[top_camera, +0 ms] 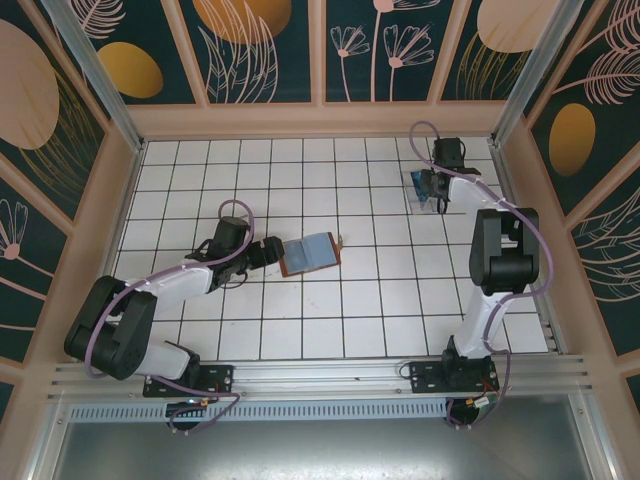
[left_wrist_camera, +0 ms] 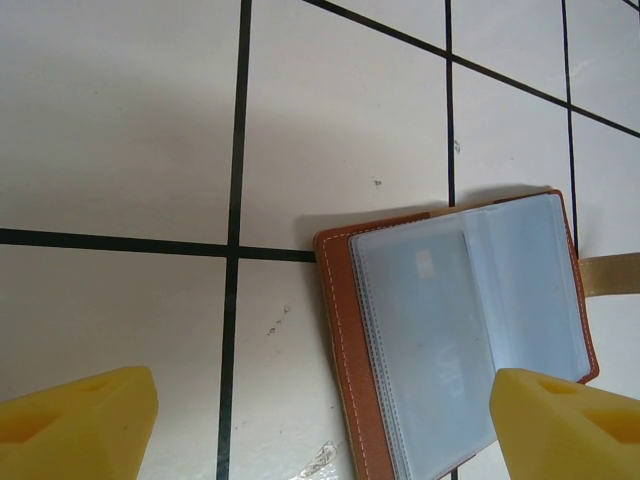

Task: Put the credit cards into the card holder

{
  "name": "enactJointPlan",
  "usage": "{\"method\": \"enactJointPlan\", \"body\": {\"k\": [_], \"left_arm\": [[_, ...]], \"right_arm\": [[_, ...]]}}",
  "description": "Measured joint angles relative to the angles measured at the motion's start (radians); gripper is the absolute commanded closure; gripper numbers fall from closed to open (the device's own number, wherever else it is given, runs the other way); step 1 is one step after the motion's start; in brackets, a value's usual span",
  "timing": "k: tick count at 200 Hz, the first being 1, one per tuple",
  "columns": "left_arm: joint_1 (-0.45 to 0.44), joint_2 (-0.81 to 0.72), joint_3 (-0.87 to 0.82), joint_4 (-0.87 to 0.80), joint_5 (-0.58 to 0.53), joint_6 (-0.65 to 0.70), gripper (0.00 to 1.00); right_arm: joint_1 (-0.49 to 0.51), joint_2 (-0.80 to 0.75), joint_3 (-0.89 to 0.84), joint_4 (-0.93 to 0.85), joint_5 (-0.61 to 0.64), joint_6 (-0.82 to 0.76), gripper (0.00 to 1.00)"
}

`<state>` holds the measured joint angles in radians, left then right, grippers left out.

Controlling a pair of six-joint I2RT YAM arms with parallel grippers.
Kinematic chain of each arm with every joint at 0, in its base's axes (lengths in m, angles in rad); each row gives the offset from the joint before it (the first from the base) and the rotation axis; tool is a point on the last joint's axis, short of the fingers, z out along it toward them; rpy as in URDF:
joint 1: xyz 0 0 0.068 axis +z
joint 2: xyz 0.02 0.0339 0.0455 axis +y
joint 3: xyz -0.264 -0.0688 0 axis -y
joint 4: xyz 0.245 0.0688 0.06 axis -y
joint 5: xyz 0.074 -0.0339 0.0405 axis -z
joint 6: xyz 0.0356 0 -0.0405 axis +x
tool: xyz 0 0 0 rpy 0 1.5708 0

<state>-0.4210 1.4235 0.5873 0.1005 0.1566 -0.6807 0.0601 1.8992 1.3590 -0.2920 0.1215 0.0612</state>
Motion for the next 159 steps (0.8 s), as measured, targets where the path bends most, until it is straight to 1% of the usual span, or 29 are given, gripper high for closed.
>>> {"method": "enactJointPlan", "body": {"k": [25, 61, 93, 143, 159], "left_arm": [[0.000, 0.000, 0.000, 0.000, 0.000, 0.000, 0.13], [0.000, 0.009, 0.000, 0.001, 0.004, 0.000, 0.14], [0.000, 0.019, 0.001, 0.000, 0.012, 0.000, 0.13], [0.000, 0.019, 0.001, 0.001, 0.019, 0.000, 0.13], [0.000, 0.019, 0.001, 0.001, 0.019, 0.000, 0.13]], "right_arm": [[-0.004, 0.004, 0.004, -0.003, -0.033, 0.000, 0.62], [-0.021, 0.018, 0.009, -0.003, -0.116, 0.004, 0.63], [-0.034, 0.019, 0.009, -0.003, -0.151, 0.017, 0.73], [-0.035, 0.018, 0.009, -0.002, -0.167, 0.023, 0.82], [-0.035, 0.017, 0.010, -0.002, -0.172, 0.022, 0.84]]}}
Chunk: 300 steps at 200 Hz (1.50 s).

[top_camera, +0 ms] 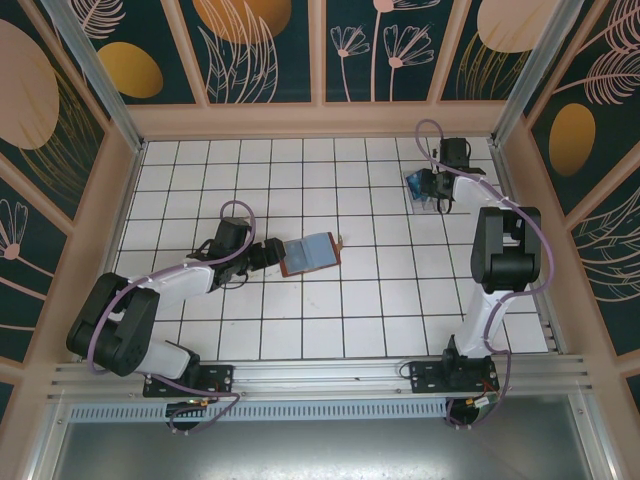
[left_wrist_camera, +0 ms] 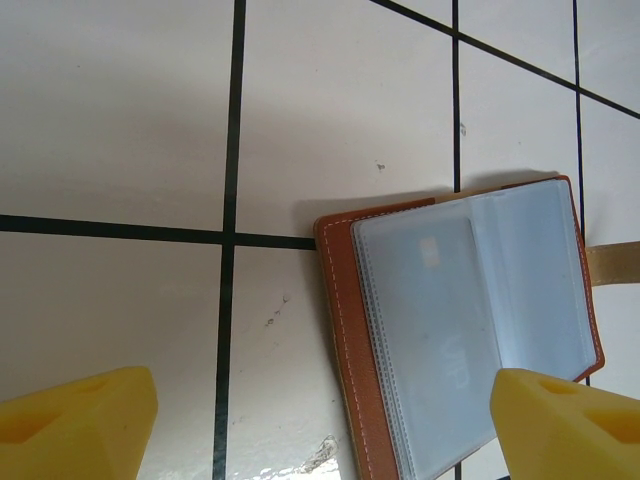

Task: Put the credit cards into the card holder

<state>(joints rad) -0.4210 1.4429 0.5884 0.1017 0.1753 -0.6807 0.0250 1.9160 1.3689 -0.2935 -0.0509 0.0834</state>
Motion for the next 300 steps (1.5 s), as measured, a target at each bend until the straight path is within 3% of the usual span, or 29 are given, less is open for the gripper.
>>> {"method": "enactJointPlan", "body": {"k": [68, 183, 251, 300], "left_arm": [[0.000, 0.011, 0.010, -0.001, 0.000, 0.000, 0.13], [0.000, 0.011, 0.014, -0.001, 0.000, 0.000, 0.13], [0.000, 0.007, 0.018, -0.005, 0.000, 0.000, 0.13], [0.000, 0.007, 0.018, -0.001, 0.000, 0.000, 0.13]], "right_arm": [[0.000, -0.013, 0.001, 0.006, -0.003, 0.000, 0.94], [0.005, -0.064, -0.043, 0.023, -0.052, 0.006, 1.00], [0.078, -0.182, -0.098, 0.077, -0.023, 0.019, 1.00], [0.158, -0.277, -0.188, 0.126, -0.103, 0.063, 1.00]]}}
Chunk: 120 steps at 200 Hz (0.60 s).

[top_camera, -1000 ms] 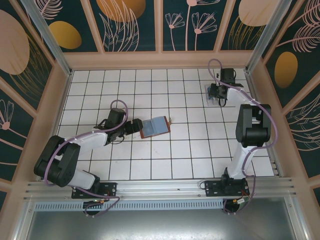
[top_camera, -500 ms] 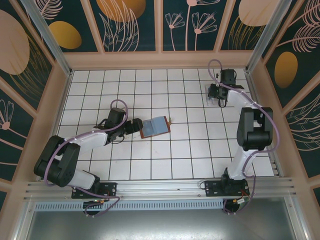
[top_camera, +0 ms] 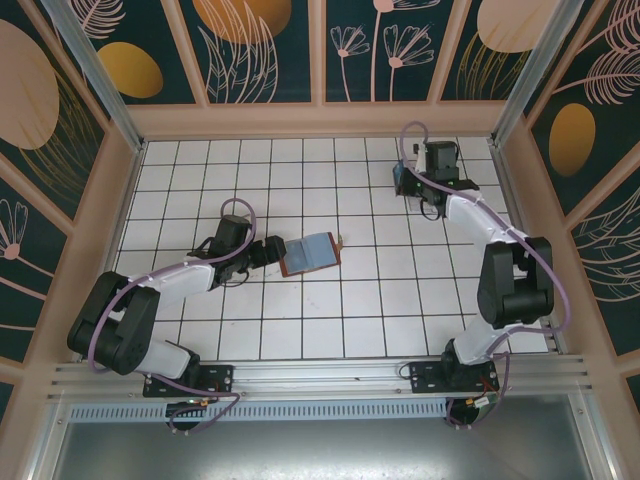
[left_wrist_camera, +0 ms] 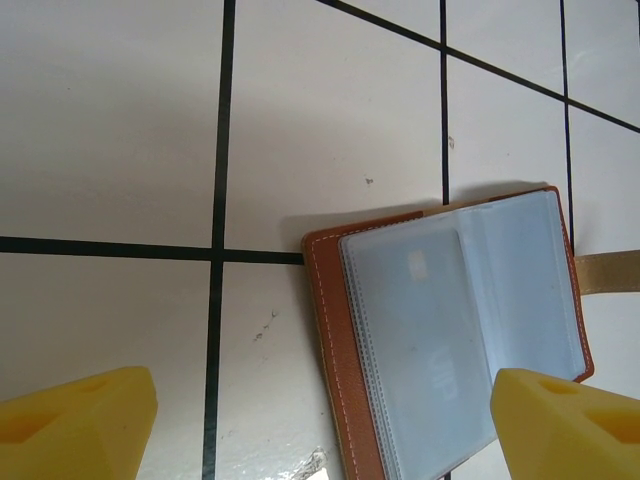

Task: Put the credit cards into the card holder

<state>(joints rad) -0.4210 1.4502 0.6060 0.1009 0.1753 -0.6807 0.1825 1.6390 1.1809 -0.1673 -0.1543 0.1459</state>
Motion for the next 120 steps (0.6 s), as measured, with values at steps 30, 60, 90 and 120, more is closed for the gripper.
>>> {"method": "enactJointPlan", "body": {"k": [30, 60, 90, 120], "left_arm": [[0.000, 0.001, 0.000, 0.000, 0.000, 0.000, 0.13], [0.000, 0.005, 0.000, 0.002, 0.000, 0.000, 0.13], [0.000, 0.023, 0.003, 0.003, 0.001, 0.000, 0.13], [0.000, 0.023, 0.003, 0.005, 0.001, 0.000, 0.13]], "right_arm": [[0.051, -0.035, -0.043, 0.008, -0.004, 0.002, 1.00], [0.053, -0.063, -0.064, 0.008, 0.004, 0.008, 1.00], [0.049, -0.066, -0.064, 0.007, -0.006, 0.024, 1.00], [0.033, -0.066, -0.064, 0.006, 0.004, 0.038, 1.00]]}}
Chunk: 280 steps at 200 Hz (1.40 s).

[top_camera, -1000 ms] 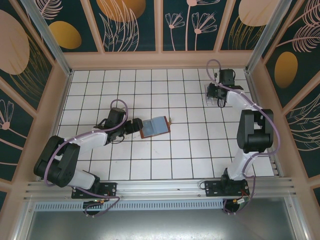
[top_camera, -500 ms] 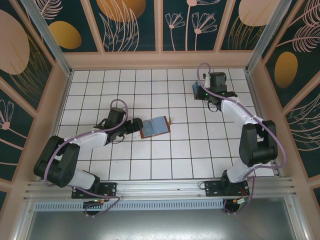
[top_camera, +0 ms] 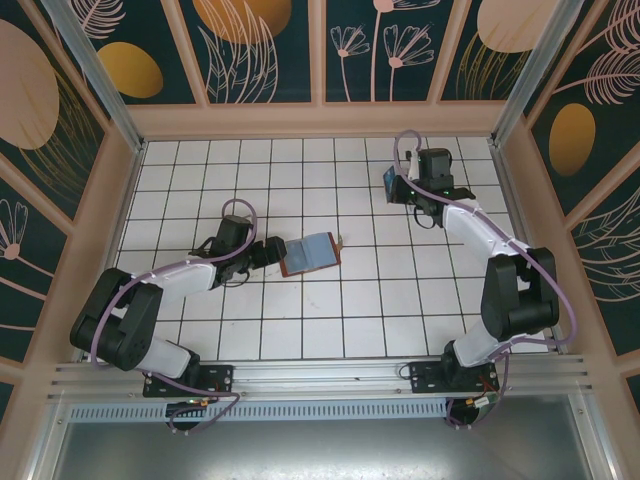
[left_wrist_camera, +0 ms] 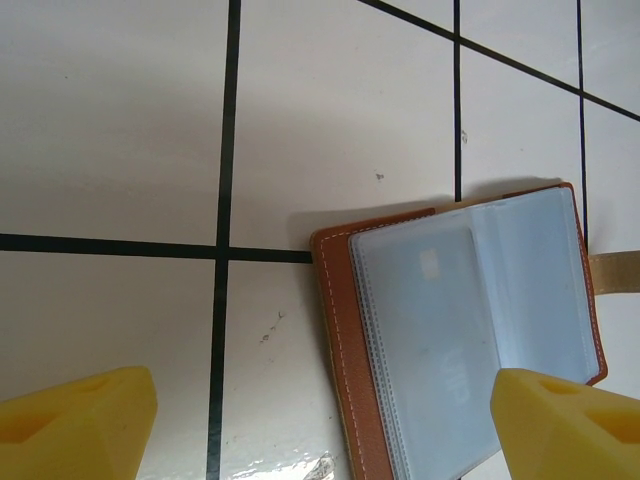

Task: Put the credit cards into the card holder

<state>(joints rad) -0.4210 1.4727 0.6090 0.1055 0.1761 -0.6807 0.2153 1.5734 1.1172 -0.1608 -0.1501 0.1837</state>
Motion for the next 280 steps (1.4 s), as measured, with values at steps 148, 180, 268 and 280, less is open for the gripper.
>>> {"method": "enactJointPlan", "body": {"k": [148, 180, 268, 280], "left_arm": [[0.000, 0.000, -0.010, 0.022, 0.003, 0.000, 0.13], [0.000, -0.007, -0.018, 0.022, 0.003, 0.000, 0.13], [0.000, -0.015, -0.018, 0.022, 0.003, 0.000, 0.13], [0.000, -0.015, -0.018, 0.020, 0.003, 0.000, 0.13]], "right_arm": [[-0.189, 0.176, 0.098, -0.004, 0.173, -0.018, 1.00], [-0.182, 0.220, 0.121, -0.009, 0.181, -0.024, 1.00], [-0.122, 0.298, 0.172, -0.049, 0.255, -0.070, 0.74], [-0.122, 0.298, 0.173, -0.055, 0.255, -0.071, 0.73]]}}
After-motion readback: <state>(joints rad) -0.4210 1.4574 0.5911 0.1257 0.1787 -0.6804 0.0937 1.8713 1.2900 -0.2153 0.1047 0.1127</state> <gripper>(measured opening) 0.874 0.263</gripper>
